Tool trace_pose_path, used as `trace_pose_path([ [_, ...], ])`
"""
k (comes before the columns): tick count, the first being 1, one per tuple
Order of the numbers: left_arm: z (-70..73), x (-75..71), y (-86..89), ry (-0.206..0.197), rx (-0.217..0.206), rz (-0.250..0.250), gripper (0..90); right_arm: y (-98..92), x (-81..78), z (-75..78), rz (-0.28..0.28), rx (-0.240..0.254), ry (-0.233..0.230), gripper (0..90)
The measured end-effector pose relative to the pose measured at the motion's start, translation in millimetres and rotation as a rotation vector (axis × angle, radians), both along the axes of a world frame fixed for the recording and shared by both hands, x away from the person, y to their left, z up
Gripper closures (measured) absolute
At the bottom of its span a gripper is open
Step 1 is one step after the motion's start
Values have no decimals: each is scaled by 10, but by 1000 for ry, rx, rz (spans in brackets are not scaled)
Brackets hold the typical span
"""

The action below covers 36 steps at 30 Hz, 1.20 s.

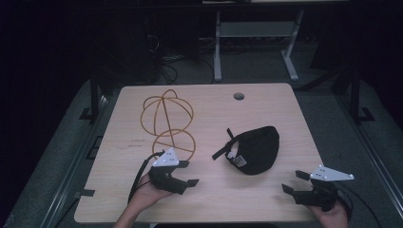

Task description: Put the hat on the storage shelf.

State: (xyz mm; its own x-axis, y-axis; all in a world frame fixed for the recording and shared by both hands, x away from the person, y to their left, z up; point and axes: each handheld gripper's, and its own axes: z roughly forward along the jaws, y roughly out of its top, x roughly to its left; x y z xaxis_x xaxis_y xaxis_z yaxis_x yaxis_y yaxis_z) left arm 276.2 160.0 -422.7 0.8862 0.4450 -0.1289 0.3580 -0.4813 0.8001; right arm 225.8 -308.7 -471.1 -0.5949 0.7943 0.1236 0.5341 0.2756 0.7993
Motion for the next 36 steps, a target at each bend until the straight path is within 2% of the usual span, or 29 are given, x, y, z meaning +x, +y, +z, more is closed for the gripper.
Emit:
trace_pose_path([
  [3,61,21,-86,0,-11,-23,250,-1,-3,3,1,0,-1,199],
  [7,119,53,-226,-2,0,-55,249,1,-2,3,2,1,-1,199],
  [9,126,60,-253,-6,3,-62,250,-2,2,1,2,2,-1,199],
  [13,170,113,-416,-6,-10,-87,250,-11,-4,4,1,7,-1,198],
  [15,178,120,-438,-6,-6,-93,250,-12,-6,4,0,8,0,198],
  [18,204,162,-563,-16,8,-114,251,-8,-2,2,1,8,-2,198],
  [22,244,198,-683,-25,2,-132,253,-13,-8,6,2,10,-1,198],
  [27,284,236,-802,-27,22,-154,255,-19,-7,4,0,13,-2,198],
  [28,310,267,-869,-34,29,-168,256,-22,-5,4,0,10,-3,198],
  [35,334,327,-1035,-30,35,-188,259,-28,-12,7,-1,13,-4,198],
  [36,336,350,-1100,-36,52,-199,280,-31,-11,7,0,13,-7,198],
])
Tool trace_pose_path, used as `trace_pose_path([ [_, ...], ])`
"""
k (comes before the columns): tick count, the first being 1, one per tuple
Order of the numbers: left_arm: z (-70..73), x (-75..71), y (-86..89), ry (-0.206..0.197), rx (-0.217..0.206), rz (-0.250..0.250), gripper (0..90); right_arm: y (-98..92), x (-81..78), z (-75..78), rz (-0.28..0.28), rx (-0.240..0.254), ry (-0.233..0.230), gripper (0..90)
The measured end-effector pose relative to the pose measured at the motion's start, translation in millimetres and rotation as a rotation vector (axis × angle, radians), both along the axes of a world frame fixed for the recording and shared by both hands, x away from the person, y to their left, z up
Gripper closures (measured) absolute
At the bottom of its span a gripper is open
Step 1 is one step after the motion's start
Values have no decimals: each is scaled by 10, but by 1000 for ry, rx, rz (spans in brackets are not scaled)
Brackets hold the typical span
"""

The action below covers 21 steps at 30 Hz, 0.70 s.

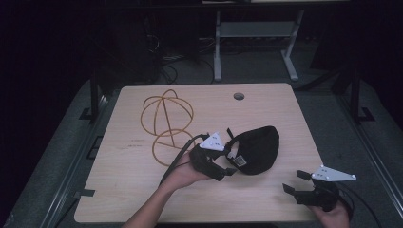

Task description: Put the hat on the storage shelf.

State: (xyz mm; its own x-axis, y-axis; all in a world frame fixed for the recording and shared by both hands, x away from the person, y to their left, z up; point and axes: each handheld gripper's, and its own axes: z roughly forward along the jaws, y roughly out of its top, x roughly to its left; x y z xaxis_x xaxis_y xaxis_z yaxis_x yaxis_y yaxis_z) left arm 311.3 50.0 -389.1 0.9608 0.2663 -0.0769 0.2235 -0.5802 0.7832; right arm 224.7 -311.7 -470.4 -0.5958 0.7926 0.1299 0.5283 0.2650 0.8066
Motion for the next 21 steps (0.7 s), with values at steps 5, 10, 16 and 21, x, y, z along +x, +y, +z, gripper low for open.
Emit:
trace_pose_path([
  [5,-7,71,-127,10,12,-10,298,-3,3,-4,4,-2,1,198],
  [10,-25,98,-225,19,38,-27,321,-11,-3,-1,-1,3,-1,198],
  [16,-101,143,-319,27,93,-43,354,-9,5,-1,6,4,-5,198],
  [21,-158,169,-350,36,121,-60,392,7,1,1,7,3,0,198],
])
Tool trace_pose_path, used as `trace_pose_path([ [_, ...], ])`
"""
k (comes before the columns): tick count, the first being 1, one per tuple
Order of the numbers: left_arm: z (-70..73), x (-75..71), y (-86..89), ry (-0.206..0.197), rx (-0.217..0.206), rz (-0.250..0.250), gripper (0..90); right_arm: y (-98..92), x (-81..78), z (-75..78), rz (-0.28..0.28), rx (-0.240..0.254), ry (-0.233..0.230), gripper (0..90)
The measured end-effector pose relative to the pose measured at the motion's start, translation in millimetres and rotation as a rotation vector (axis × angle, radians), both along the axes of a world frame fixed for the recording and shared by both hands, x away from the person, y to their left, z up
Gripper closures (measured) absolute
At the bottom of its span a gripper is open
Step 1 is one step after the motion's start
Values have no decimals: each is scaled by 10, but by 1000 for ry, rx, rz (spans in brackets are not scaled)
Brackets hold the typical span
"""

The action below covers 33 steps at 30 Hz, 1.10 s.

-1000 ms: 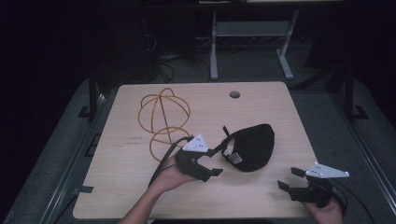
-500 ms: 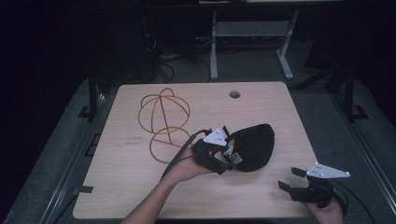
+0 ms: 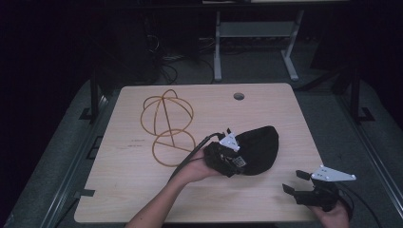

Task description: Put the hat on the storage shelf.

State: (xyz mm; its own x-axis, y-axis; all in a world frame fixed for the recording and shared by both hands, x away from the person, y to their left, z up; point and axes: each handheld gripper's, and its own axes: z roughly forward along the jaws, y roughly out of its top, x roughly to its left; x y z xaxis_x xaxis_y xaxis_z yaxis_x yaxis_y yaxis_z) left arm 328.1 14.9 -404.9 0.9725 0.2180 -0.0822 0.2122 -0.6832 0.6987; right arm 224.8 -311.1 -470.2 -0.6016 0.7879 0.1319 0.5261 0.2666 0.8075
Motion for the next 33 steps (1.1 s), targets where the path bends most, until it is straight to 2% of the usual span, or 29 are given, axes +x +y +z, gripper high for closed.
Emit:
trace_pose_path([
  [4,-9,10,-3,-4,8,-30,497,4,3,0,3,2,-4,198],
  [7,-22,23,1,9,3,-48,534,14,7,4,5,-7,-6,199],
  [10,-20,16,-1,2,-2,-58,592,18,4,13,5,-6,-16,200],
  [11,-13,13,-5,-2,-2,-66,630,15,3,15,3,1,-14,199],
  [16,4,-4,-45,-15,12,-79,692,-9,-10,30,4,30,-14,204],
  [18,27,-11,-88,-23,16,-98,710,-34,-11,57,-3,50,-36,204],
  [20,30,-16,-97,-24,15,-100,716,-39,-13,75,-10,46,-48,202],
  [21,42,-29,-121,-26,12,-107,719,-45,-27,101,-17,45,-98,202],
  [22,42,-29,-121,-26,12,-107,722,-45,-27,101,-17,45,-98,202],
  [23,56,-35,-134,-27,5,-115,726,-40,-39,97,-6,40,-128,203],
  [26,80,-42,-150,-27,5,-124,737,-30,-35,94,6,45,-104,217],
  [28,97,-52,-162,-30,0,-130,747,-19,-25,104,15,70,-76,215],
  [33,188,-75,-203,-68,0,-171,784,41,-12,153,22,83,-70,154],
])
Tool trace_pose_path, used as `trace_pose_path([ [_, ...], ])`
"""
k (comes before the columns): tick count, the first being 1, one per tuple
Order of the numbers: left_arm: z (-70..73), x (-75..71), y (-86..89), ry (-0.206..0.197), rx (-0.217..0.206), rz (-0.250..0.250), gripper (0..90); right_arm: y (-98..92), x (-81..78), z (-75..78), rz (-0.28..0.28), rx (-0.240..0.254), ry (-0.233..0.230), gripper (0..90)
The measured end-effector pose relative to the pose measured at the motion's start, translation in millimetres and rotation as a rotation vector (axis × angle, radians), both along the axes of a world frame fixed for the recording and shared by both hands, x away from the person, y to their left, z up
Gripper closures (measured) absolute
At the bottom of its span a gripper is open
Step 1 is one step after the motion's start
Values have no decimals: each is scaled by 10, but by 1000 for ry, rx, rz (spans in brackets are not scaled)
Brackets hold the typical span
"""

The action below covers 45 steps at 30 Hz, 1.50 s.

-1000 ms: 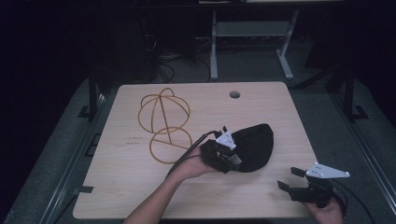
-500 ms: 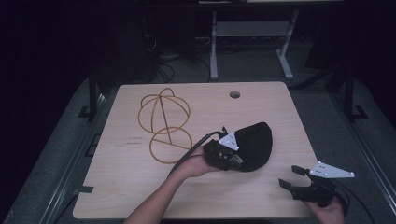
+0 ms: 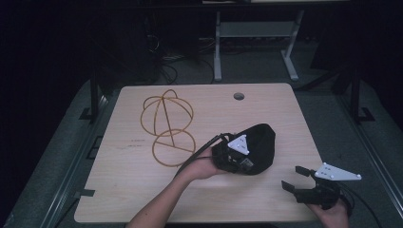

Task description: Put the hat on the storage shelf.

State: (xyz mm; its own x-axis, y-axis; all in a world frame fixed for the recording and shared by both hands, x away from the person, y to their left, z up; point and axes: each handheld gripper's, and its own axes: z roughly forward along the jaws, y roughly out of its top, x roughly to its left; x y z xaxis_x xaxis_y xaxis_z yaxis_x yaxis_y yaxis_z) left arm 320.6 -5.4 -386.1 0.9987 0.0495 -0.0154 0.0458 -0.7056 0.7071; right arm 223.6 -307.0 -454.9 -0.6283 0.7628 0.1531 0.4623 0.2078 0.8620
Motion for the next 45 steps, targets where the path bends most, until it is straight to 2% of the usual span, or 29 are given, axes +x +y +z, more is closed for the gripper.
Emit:
trace_pose_path([
  [5,99,4,-3,-21,-18,-5,809,52,9,19,12,5,-10,149],
  [8,213,15,5,-39,-27,-15,815,70,23,48,20,25,-13,151],
  [17,435,-30,54,-53,-74,-32,822,84,65,148,53,74,-30,178],
  [19,521,-49,62,-59,-87,-41,823,87,74,200,64,101,-46,197],
  [21,562,-62,63,-65,-92,-46,823,86,81,215,67,105,-46,198],
  [24,685,-109,65,-79,-110,-63,824,81,129,323,83,140,-65,215],
  [27,747,-136,61,-86,-119,-76,823,110,156,394,104,136,-80,218],
  [28,776,-151,56,-89,-121,-82,823,138,177,444,118,136,-98,224],
  [32,880,-215,16,-106,-126,-114,823,172,236,531,146,156,-110,225],
  [38,905,-273,-19,-108,-124,-148,823,162,283,588,174,181,-128,242],
  [40,913,-296,-48,-112,-124,-164,823,170,305,581,203,193,-118,300],
  [42,915,-304,-62,-112,-124,-167,823,176,308,574,208,193,-121,315],
  [45,916,-326,-103,-116,-124,-178,823,187,304,546,224,197,-129,381],
])
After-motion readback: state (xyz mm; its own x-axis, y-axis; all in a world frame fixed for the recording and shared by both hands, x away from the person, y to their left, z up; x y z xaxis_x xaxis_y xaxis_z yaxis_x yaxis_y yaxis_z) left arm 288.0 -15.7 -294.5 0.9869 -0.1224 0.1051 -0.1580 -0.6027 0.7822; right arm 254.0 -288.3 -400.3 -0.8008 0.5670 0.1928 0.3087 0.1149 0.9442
